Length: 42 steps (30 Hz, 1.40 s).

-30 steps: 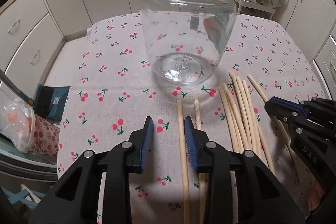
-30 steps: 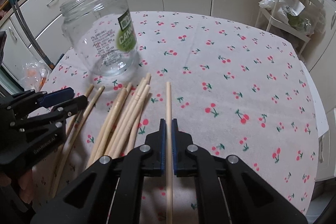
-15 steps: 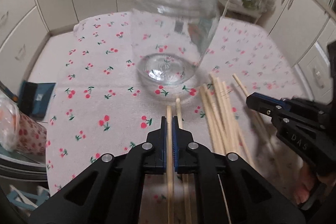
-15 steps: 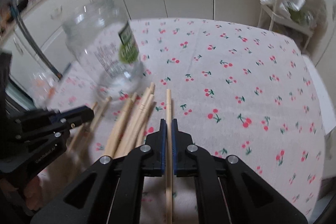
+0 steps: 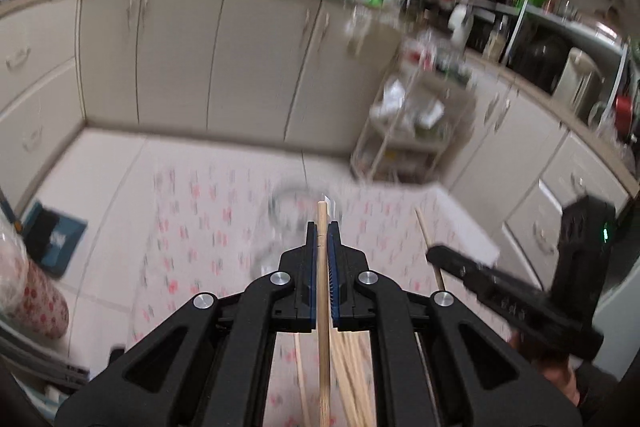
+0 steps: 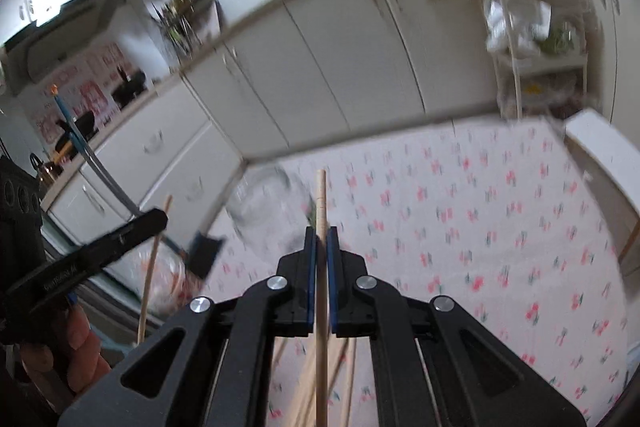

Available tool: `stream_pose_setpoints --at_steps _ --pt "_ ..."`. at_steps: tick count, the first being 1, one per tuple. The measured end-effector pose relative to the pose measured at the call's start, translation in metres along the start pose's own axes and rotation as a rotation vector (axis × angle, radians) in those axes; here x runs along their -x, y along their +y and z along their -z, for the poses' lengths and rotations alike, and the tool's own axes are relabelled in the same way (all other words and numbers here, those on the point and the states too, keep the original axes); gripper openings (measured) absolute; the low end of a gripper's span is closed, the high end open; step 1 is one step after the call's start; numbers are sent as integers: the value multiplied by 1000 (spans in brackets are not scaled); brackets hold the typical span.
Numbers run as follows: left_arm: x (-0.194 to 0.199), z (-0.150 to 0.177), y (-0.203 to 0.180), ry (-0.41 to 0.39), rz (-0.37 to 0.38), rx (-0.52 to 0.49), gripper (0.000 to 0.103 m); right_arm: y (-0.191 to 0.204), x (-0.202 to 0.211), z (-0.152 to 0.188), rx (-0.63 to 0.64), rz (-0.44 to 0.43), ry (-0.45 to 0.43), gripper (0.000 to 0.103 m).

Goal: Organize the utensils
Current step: 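Lift both held sticks up and over the glass jar opening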

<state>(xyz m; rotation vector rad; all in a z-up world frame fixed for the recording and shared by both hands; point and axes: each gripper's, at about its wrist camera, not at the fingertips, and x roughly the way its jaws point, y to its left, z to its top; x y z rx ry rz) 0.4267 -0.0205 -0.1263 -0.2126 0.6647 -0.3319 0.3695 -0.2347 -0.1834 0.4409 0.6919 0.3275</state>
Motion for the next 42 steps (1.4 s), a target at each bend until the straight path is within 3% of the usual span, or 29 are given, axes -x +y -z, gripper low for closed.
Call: stream_pose_setpoints --at_steps 8,14,18,28,42 --pt "-3 -77 8 -269 27 111 5 26 -9 -57 -53 -81 -236 6" --pt "-17 -99 19 -404 -26 165 5 41 -36 -95 -80 -101 -367 6" --pt "-31 -107 27 -485 -58 204 5 47 -54 -106 -73 -105 -408 6" --pt "-78 -83 34 -529 -111 223 5 38 -98 -92 -19 -81 -400 6" --pt "-100 -55 29 -514 -148 179 5 23 -110 -71 -20 -69 -350 6"
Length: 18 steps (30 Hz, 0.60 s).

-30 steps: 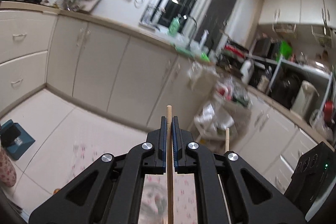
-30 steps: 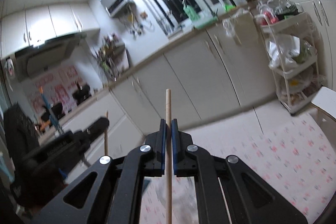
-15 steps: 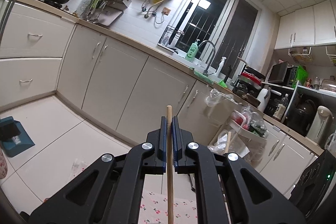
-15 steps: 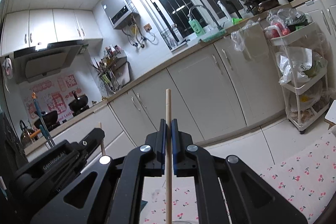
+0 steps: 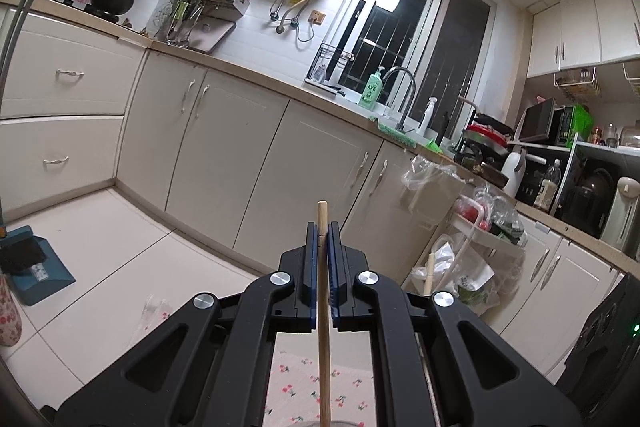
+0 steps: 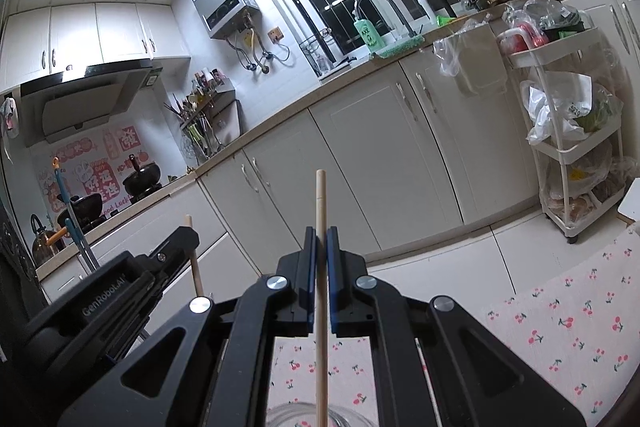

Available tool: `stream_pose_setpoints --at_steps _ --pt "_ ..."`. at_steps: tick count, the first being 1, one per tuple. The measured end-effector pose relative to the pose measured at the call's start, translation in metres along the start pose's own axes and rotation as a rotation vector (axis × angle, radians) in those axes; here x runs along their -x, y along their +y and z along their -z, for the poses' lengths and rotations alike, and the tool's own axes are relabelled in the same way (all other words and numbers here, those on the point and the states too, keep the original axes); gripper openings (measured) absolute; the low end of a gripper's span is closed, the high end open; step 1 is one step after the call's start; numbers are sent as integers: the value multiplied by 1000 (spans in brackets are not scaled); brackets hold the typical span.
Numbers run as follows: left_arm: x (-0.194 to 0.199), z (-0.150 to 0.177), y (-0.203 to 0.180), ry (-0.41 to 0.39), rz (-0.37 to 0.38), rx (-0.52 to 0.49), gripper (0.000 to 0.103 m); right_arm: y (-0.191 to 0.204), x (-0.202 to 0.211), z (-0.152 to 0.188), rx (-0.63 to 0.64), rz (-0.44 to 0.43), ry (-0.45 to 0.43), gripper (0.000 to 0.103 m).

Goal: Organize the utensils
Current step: 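Lift both held sticks up and over the glass jar opening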

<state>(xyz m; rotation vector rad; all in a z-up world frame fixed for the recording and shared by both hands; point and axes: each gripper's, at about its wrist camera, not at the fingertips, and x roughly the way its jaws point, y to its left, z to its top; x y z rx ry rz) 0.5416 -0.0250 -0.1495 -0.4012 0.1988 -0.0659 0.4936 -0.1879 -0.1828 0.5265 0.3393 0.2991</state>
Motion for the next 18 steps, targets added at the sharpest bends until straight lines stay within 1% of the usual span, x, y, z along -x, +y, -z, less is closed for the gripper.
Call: stream_pose_setpoints --at_steps 4,12,15,17,18 --pt "8 5 4 17 1 -14 5 0 9 6 8 2 20 6" --pt "31 7 -1 50 17 -51 5 6 31 16 21 -2 61 6" --pt "41 11 -2 82 22 -77 5 9 39 21 32 1 87 6" --pt "49 17 -4 120 32 -100 5 10 43 25 36 4 111 7" --pt "50 18 -4 123 33 -103 5 11 47 28 40 7 130 7"
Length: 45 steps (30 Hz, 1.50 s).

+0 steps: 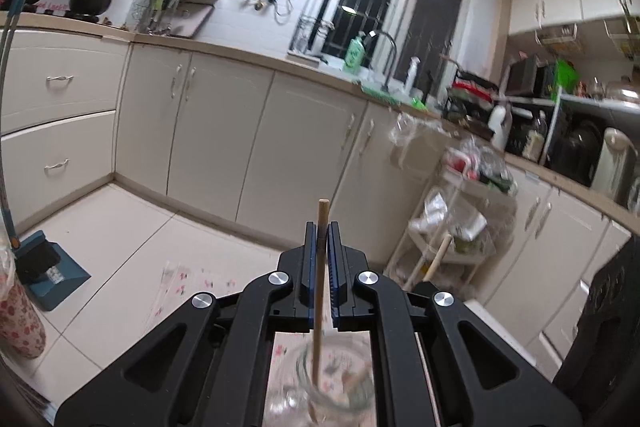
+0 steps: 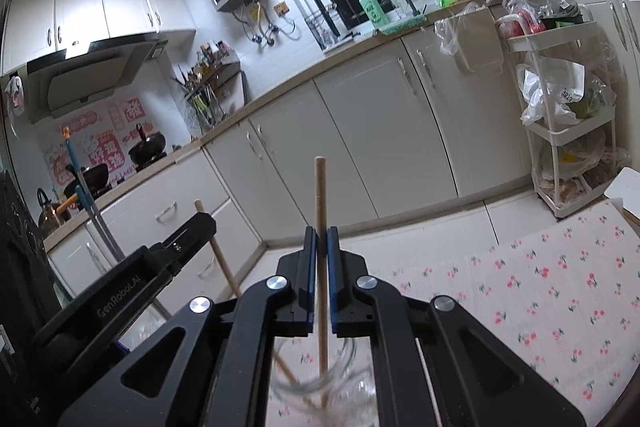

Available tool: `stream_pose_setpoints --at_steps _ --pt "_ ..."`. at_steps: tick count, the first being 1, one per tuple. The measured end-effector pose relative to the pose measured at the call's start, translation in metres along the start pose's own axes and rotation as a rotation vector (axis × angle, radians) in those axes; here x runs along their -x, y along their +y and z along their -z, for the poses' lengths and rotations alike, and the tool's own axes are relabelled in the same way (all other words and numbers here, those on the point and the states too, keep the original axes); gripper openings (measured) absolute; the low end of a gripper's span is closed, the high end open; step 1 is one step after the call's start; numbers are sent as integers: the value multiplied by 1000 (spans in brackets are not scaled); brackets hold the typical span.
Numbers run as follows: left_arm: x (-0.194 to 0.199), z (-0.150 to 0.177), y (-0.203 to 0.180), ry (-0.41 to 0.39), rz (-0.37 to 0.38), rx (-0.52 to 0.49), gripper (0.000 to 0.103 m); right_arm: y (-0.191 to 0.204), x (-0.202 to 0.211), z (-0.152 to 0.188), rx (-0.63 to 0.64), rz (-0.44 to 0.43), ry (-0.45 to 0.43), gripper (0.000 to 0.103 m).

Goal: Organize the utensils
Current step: 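Lift both held sticks up and over the glass jar opening, then open both grippers to drop the sticks into the jar, then grasp another wooden stick with the right gripper while the left gripper grasps one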

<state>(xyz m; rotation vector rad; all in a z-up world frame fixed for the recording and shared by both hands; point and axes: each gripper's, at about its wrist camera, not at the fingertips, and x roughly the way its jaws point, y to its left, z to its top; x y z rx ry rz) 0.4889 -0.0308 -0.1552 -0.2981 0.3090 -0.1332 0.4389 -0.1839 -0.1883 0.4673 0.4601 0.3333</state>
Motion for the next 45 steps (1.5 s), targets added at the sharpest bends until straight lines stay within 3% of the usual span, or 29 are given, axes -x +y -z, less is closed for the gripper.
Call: stream_pose_setpoints --at_steps 1,3,6,10,13,16,23,36,39,42,45 --pt "5 3 -2 12 1 -12 5 0 2 2 3 4 8 9" --pt "12 7 -3 35 6 -26 5 1 10 5 8 18 19 32" --pt "28 10 -4 58 10 -43 7 0 28 8 9 35 28 33" --pt "61 14 5 97 -6 -35 23 -8 63 14 -3 80 51 35" --pt "86 28 16 158 -29 -30 44 -21 85 33 7 158 140 35" --pt "97 51 21 225 -33 -42 48 -36 94 58 12 222 254 35" --pt "90 106 14 459 -40 -129 49 -37 89 100 79 277 433 35" --pt "48 129 4 597 -97 -196 49 -28 48 124 210 328 563 35" --pt "46 132 1 603 -99 -201 49 -35 48 123 216 384 559 25" --pt "42 133 0 612 -98 -204 49 -52 54 116 139 417 550 18" --pt "39 134 0 619 -95 -202 49 -59 60 114 113 394 560 15"
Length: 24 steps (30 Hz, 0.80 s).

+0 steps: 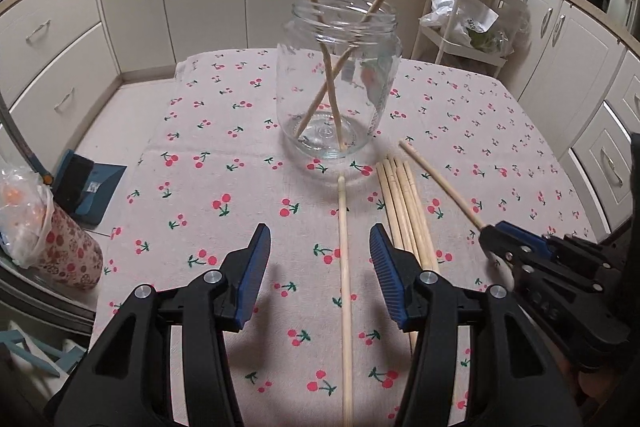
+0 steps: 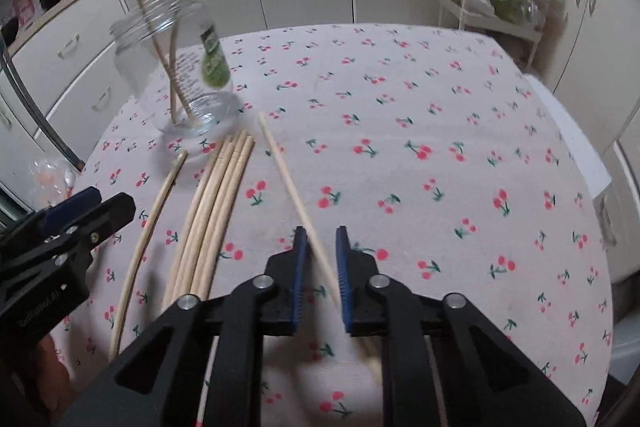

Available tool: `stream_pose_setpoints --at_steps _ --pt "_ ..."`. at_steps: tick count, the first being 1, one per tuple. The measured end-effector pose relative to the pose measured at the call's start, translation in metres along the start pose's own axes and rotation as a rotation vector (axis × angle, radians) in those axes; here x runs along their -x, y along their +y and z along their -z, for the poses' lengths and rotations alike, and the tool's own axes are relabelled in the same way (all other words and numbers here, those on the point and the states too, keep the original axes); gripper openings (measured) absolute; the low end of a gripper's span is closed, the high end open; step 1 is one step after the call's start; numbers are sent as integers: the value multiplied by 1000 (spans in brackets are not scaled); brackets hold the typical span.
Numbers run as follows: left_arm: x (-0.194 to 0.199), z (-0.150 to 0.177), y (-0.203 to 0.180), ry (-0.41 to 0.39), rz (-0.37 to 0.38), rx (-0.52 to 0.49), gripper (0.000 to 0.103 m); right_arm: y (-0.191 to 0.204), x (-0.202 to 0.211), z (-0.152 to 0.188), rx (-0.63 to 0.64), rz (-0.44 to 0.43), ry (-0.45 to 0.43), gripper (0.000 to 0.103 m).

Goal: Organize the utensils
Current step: 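Grasp another wooden stick with the right gripper while the left gripper grasps one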

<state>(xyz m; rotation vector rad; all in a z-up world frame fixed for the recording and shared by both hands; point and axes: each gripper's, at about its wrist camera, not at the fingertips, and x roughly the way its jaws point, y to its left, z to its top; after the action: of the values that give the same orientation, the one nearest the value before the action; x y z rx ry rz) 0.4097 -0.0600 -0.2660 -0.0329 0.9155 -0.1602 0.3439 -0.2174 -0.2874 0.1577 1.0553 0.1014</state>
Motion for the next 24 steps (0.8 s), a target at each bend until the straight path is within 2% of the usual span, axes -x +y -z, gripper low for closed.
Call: stream_pose_setpoints --at_steps 2,9,11,14,15,17,18,20,23,24 --pt "-6 -4 -3 14 1 -12 49 5 0 -2 40 -22 7 15" --pt "-24 -13 -9 43 -29 -31 49 20 -16 -18 105 11 22 16" --pt "-26 -16 -10 45 -32 -27 49 17 -12 -16 73 30 40 16" --pt "-28 -16 -8 50 -31 -28 49 5 -3 -10 -52 4 85 15" --pt "-29 -16 -7 53 -30 -27 49 6 1 -10 -54 -3 80 15" --pt "-33 -16 -6 63 -26 -28 49 16 6 -14 5 -16 40 16" --pt "-34 -16 -6 65 -26 -30 49 22 5 -19 35 -4 30 23" --pt "-37 -16 -8 70 -28 -37 49 35 -2 -32 107 11 17 28" --pt "-40 -18 -9 77 -25 -41 47 47 -24 -46 175 9 60 27" --pt "-41 -19 -8 78 -29 -40 47 49 -29 -48 192 12 67 24"
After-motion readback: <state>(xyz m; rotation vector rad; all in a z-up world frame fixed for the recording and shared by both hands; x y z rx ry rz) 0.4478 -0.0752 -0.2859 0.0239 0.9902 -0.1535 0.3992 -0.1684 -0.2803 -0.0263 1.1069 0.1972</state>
